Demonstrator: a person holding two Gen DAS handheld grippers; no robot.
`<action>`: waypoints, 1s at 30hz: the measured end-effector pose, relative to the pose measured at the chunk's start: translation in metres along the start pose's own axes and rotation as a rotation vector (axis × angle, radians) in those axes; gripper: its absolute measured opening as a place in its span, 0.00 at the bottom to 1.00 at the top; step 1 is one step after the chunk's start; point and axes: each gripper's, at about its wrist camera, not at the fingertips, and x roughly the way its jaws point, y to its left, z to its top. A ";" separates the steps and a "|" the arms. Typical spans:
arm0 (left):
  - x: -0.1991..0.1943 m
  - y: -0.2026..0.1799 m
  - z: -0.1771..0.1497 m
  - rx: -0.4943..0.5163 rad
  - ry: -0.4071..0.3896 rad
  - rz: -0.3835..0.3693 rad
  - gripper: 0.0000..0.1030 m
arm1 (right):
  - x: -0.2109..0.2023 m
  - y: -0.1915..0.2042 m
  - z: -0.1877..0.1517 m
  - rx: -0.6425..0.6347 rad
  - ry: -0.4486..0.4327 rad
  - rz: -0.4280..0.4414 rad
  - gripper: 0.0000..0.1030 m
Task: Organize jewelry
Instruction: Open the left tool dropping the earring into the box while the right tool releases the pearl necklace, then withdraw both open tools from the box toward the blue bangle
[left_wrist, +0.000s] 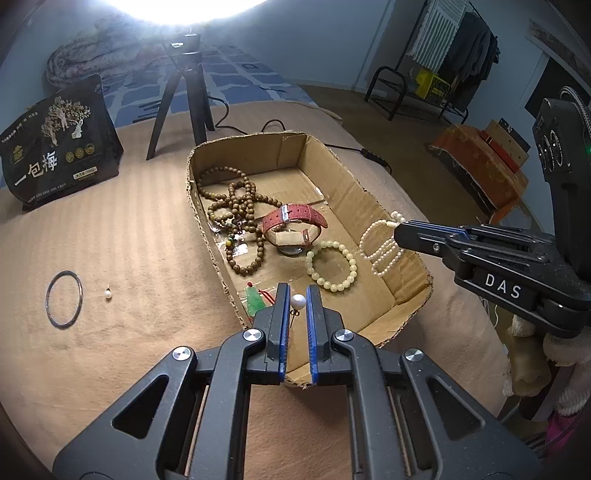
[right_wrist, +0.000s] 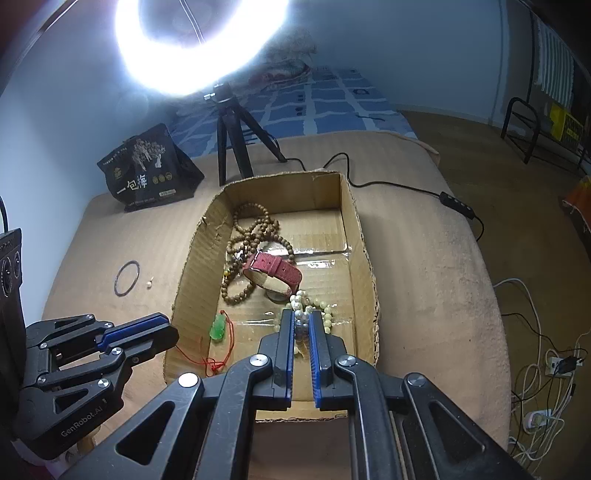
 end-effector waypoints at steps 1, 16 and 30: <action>0.001 0.000 0.000 -0.001 0.003 -0.001 0.06 | 0.001 0.000 0.000 0.000 0.002 0.000 0.05; 0.010 -0.004 0.000 0.010 0.014 0.009 0.07 | 0.005 -0.002 -0.002 0.002 0.010 -0.011 0.13; 0.008 0.002 -0.002 0.012 0.020 0.043 0.47 | -0.003 -0.002 -0.001 -0.003 -0.037 -0.047 0.80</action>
